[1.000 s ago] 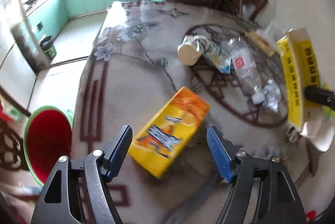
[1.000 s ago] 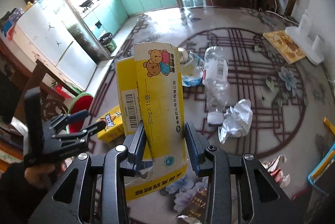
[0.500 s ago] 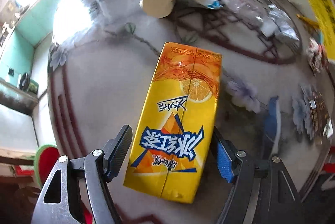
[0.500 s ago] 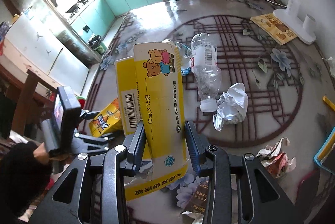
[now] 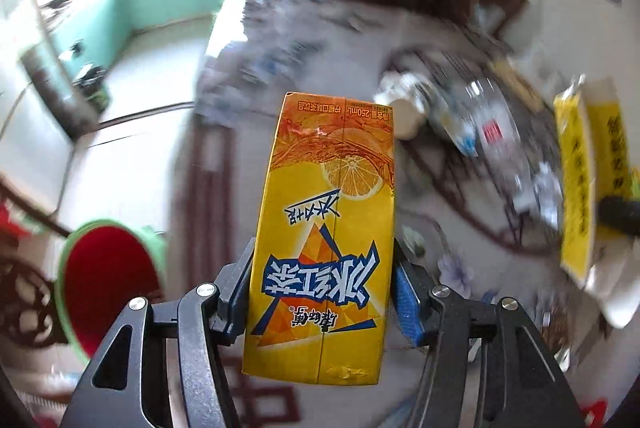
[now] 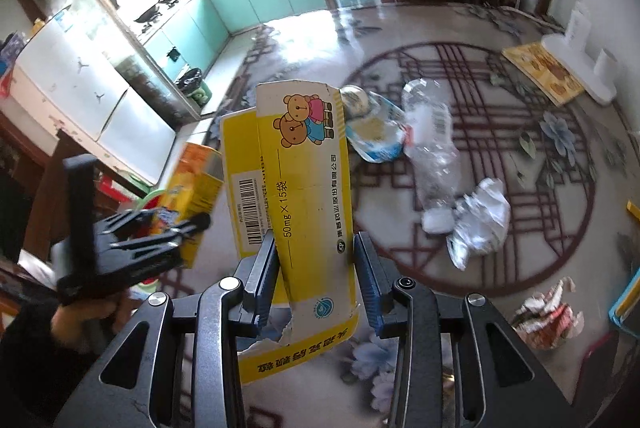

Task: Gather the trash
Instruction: 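Carry both boxes to the red bin and open both tools to drop them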

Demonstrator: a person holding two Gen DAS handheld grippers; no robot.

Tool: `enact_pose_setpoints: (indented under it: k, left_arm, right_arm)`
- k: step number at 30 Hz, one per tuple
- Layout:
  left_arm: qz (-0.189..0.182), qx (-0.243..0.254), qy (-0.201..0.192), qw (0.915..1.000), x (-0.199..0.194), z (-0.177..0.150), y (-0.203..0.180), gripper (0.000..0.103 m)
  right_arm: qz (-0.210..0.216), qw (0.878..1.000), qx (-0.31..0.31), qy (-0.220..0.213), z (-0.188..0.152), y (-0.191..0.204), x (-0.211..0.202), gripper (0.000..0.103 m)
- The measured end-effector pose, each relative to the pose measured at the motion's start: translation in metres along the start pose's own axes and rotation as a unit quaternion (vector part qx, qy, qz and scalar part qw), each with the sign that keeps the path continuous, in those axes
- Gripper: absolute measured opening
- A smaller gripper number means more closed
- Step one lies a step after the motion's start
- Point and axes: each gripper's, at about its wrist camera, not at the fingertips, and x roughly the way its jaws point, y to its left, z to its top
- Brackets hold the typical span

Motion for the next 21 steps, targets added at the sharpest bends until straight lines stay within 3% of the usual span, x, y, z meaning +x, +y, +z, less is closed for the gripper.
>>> enact_pose_setpoints:
  k: [8, 21]
  left_arm:
    - [0.050, -0.045, -0.059, 0.9960, -0.058, -0.003, 0.060, 0.058]
    - [0.112, -0.116, -0.069, 0.9845, -0.087, -0.032, 0.166, 0.058]
  right_arm:
    - [0.023, 0.998, -0.059, -0.013, 0.017, 0.066, 0.019, 0.036]
    - [0.055, 0.987, -0.149, -0.017, 0.026, 0.162, 0.053, 0.036]
